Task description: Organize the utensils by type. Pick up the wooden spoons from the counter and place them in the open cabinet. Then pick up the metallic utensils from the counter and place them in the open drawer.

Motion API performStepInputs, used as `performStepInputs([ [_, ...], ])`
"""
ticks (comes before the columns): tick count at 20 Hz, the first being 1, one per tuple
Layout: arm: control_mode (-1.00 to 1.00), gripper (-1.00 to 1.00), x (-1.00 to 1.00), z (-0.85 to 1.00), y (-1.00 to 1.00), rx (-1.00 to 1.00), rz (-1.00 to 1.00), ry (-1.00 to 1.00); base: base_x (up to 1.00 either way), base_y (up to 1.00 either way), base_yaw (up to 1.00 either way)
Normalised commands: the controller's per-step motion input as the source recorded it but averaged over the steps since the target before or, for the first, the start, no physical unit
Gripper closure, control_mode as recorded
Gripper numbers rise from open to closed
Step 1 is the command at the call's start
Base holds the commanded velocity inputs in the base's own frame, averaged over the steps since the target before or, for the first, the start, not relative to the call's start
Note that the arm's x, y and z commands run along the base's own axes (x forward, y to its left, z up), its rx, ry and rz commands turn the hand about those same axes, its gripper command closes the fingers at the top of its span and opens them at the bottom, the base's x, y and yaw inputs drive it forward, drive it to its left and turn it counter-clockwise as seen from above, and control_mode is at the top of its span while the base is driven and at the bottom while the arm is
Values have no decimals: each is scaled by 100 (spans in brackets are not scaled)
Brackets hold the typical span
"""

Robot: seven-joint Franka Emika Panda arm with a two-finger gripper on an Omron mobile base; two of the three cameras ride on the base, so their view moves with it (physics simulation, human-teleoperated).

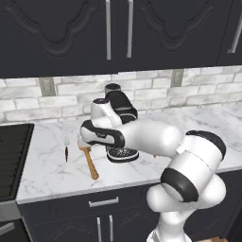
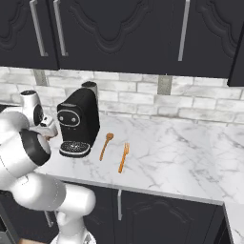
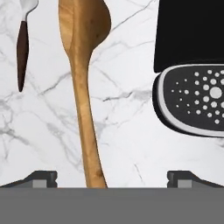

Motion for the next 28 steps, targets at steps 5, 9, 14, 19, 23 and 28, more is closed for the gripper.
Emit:
performStepInputs([
  [5,-100,-100,30,-40,13,3,0,10,0,0,0],
  [9,-100,-100,33,-35,22,1,0,4,0,0,0],
  [14,-100,-100,28,-30,23,0,0,2,0,0,0],
  [19,-100,-100,21,-26,25,0,0,0,0,0,0],
  [23,-100,-100,18,-24,11,0,-4,0,0,0,0],
  [28,-100,-100,13,-27,2,0,-7,3,0,0,0],
])
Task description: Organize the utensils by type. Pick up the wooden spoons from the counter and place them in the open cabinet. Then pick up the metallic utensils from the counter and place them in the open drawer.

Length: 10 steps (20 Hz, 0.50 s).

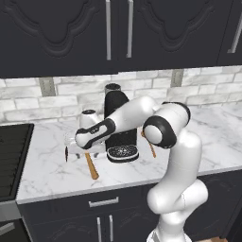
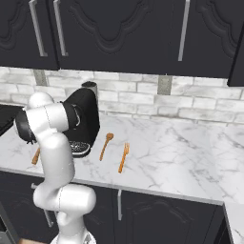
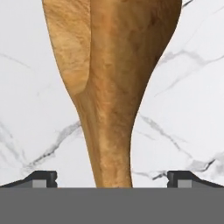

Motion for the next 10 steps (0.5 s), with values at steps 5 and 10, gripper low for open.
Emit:
performStepInputs([
  [5,-100,-100,10,-25,0,0,-8,2,0,0,0],
  [10,-100,100,1,-16,0,0,-6,0,0,0,0],
])
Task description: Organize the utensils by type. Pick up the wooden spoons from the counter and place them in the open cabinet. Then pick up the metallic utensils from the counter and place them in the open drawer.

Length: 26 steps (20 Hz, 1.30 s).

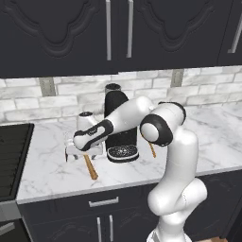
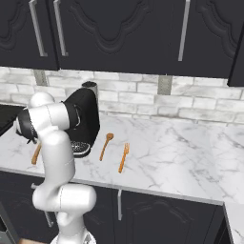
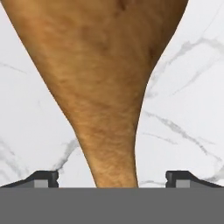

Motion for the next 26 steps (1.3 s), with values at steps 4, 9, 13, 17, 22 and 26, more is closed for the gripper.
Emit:
performStepInputs([
  [4,-100,100,-1,-3,0,0,0,5,0,0,0],
  [9,-100,100,-14,1,-7,0,-2,13,0,0,0],
  [13,-100,100,-18,10,-10,0,0,9,0,0,0],
  [17,-100,100,-30,47,-1,11,0,-2,0,0,0],
  [22,-100,100,-48,74,0,2,1,-21,0,0,0],
  [26,-100,100,-58,71,-4,0,6,-28,0,0,0],
])
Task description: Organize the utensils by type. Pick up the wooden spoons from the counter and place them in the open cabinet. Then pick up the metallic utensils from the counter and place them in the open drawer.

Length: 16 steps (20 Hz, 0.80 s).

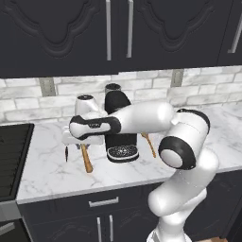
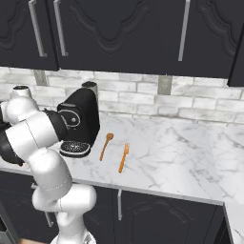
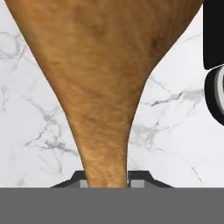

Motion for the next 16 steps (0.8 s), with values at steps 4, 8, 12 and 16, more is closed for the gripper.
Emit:
performStepInputs([
  [4,-100,100,-53,67,-15,0,12,-27,0,0,0],
  [8,-100,100,-48,60,-21,-1,22,-25,0,0,0],
  [12,-100,100,-40,61,-31,0,37,-13,0,0,0],
  [16,-100,100,-37,52,-37,-1,41,-2,0,0,0],
])
